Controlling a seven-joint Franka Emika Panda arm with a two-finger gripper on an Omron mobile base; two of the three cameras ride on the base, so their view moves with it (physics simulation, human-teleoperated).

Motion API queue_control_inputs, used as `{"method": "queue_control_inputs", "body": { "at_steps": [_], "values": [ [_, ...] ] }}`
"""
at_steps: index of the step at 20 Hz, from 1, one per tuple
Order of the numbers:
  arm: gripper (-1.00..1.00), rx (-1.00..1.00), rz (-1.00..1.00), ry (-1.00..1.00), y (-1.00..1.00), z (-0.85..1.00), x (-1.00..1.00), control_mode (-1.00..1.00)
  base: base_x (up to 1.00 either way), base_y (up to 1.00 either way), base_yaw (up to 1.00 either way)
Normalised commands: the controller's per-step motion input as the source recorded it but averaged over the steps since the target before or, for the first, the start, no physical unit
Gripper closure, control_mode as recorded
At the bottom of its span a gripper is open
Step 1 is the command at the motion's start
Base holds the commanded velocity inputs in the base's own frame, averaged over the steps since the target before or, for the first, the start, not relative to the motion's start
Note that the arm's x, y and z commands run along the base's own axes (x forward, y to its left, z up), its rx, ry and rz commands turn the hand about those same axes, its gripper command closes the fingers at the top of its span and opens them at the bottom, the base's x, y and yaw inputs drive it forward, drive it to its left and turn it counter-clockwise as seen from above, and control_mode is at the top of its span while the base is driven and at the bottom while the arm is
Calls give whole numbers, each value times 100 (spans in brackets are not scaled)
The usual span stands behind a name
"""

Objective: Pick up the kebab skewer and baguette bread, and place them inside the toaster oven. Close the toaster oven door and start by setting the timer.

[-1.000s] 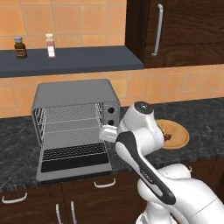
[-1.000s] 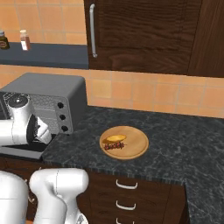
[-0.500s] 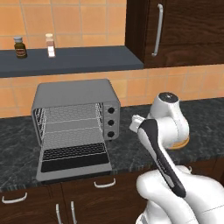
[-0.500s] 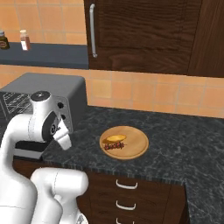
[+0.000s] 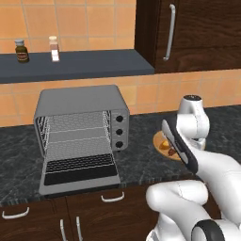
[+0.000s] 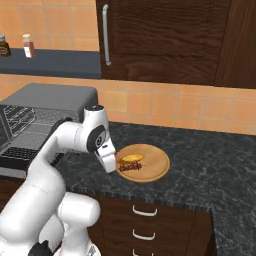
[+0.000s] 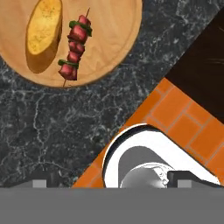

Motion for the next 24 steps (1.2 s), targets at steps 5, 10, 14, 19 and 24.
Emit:
{"method": "queue_control_inputs", "body": {
  "at_steps": [5,10,14,19,24],
  "values": [
    [-100,-1,0,18,-59,-55,30,-100,0,0,0],
    [-100,0,0,14,-4,-42,38,-100,0,0,0],
    [-100,0,0,4,0,-28,39,-100,0,0,0],
    [-100,0,0,1,0,-22,19,-100,0,0,0],
    [-100,0,0,0,3,-23,20,-100,0,0,0]
  ]
}}
